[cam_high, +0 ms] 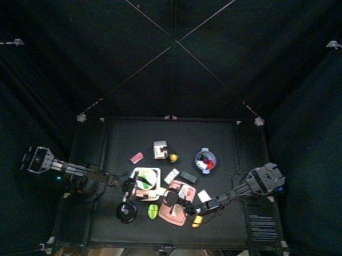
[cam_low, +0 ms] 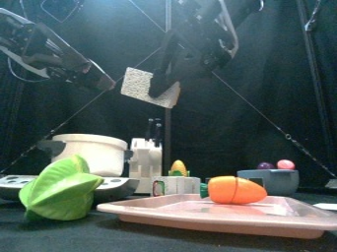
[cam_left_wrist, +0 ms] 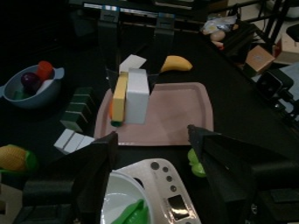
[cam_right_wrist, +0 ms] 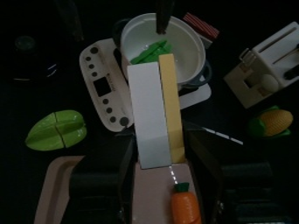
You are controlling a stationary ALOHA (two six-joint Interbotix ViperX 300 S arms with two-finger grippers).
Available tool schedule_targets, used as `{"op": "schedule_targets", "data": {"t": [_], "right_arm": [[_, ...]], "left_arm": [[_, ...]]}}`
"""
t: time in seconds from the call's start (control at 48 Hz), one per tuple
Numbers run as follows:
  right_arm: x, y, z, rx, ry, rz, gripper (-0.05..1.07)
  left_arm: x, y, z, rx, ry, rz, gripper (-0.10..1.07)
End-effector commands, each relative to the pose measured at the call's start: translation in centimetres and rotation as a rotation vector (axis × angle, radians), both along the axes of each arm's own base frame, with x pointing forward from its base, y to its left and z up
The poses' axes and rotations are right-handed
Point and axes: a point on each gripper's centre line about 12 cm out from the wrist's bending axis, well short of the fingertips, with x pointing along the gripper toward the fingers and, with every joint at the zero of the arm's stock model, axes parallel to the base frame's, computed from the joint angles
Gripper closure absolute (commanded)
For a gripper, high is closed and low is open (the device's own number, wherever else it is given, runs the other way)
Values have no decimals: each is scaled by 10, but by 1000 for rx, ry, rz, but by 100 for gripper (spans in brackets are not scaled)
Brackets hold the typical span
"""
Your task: Hand over egg sushi
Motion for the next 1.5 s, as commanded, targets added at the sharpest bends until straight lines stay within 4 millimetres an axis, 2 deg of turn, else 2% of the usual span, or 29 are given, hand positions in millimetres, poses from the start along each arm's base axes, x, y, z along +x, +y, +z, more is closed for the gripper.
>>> {"op": "schedule_targets", "data": {"t": [0.0,0.583,0.833,1.229,1.479], "right_arm": [[7,-3,17,17,-49,4,49],[13,-5,15,21,-54,24,49],[14,-5,13,19,-48,24,49],[14,-5,13,17,-49,23,49],[13,-7,9,27,-39,5,49]], "left_arm": [[12,0,11,-1,-37,3,0],[43,4,0,3,-3,21,1],[45,5,-3,5,-2,21,3],[46,6,-3,-2,-4,28,37],[45,6,-3,-2,-4,29,39]]}}
